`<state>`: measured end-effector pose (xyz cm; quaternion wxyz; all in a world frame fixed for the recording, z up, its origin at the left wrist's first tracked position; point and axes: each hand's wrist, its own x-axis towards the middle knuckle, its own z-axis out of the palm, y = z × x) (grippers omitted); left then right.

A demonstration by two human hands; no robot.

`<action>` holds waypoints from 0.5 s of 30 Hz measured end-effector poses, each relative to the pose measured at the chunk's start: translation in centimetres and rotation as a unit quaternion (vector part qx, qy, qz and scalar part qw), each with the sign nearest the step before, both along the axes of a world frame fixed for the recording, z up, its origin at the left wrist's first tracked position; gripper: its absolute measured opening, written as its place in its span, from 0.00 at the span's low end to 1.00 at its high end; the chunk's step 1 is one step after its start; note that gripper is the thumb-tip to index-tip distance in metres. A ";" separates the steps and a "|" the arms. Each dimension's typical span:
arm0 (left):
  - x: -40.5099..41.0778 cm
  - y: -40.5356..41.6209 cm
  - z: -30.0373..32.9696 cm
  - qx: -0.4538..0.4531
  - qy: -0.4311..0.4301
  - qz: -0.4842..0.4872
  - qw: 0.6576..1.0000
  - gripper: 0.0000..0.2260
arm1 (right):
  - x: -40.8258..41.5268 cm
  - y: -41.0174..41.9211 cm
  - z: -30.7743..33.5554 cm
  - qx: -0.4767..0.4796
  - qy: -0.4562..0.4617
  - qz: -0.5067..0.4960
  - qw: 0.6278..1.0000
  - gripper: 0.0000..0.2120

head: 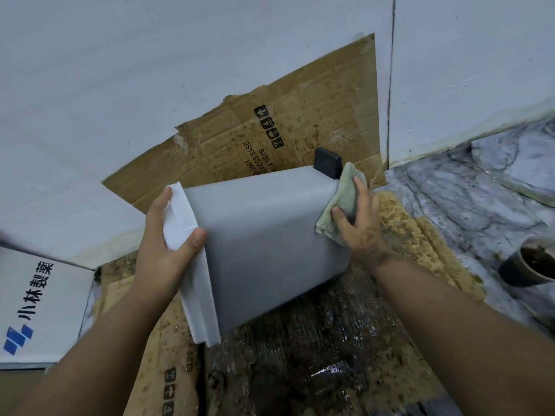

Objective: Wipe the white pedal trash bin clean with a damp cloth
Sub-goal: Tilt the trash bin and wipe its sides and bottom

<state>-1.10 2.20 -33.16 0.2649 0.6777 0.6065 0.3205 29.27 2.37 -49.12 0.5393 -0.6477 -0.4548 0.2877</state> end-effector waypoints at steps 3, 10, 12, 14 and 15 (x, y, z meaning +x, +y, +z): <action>0.3 0.8 1.4 -0.027 -0.004 0.041 0.999 0.45 | 1.0 0.3 1.8 -0.024 -0.043 -0.007 0.999 0.35; 0.1 -0.1 0.0 -0.132 0.013 0.024 0.991 0.49 | 0.8 -1.9 -0.5 -0.157 -0.066 0.053 0.984 0.35; -0.3 -0.5 -0.6 -0.126 0.027 0.008 0.992 0.47 | 0.5 -2.3 -1.1 -0.164 -0.115 0.056 0.978 0.38; -0.7 -0.8 -1.0 -0.110 0.040 -0.021 0.993 0.48 | 0.0 -2.4 -1.6 -0.171 -0.181 0.059 0.967 0.42; -0.7 -1.0 -1.1 -0.101 0.040 -0.035 0.993 0.48 | -0.3 -2.4 -1.9 -0.175 -0.207 0.058 0.961 0.43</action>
